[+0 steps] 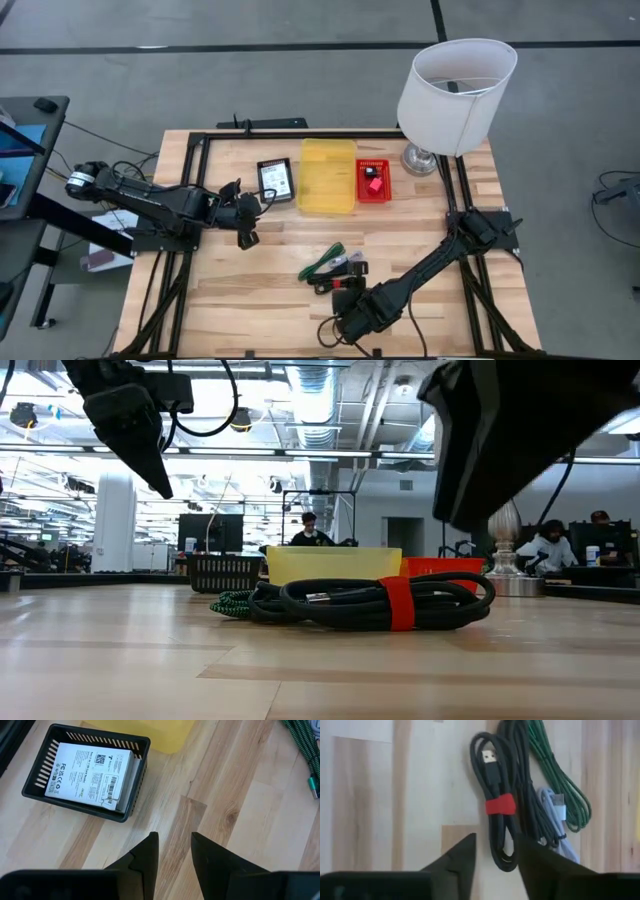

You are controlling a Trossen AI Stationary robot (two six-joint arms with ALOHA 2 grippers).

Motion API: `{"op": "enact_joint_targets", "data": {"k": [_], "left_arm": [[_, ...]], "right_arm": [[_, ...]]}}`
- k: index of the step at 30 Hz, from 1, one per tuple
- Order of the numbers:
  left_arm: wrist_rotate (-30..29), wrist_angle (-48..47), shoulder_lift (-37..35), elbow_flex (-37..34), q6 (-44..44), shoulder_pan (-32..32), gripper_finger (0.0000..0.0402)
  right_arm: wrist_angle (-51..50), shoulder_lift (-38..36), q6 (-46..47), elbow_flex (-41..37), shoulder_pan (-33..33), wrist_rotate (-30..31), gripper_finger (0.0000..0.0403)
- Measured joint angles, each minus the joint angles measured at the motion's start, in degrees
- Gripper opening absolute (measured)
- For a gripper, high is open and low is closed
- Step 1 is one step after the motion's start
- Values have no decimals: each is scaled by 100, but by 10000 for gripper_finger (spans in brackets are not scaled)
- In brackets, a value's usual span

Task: Pick and place items into bin
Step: Put the bottom black charger cable into the yellow bin

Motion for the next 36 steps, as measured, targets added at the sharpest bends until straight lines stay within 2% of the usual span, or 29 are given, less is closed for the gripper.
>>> {"op": "enact_joint_targets", "data": {"k": [7,13,19,30,36], "left_arm": [[0,-1,0,0,2,0,107],[-1,-1,0,0,0,0,107],[-2,1,-2,0,0,0,107],[-2,0,0,0,1,0,107],[-2,-1,-2,-2,0,0,107]], "right_arm": [[169,0,78,-333,-179,-147,208],[181,0,165,-527,-224,-163,219],[337,0,165,-588,-219,-164,186],[401,-6,155,-644,-315,-165,64],[913,-33,158,-1164,-400,-543,43]]}}
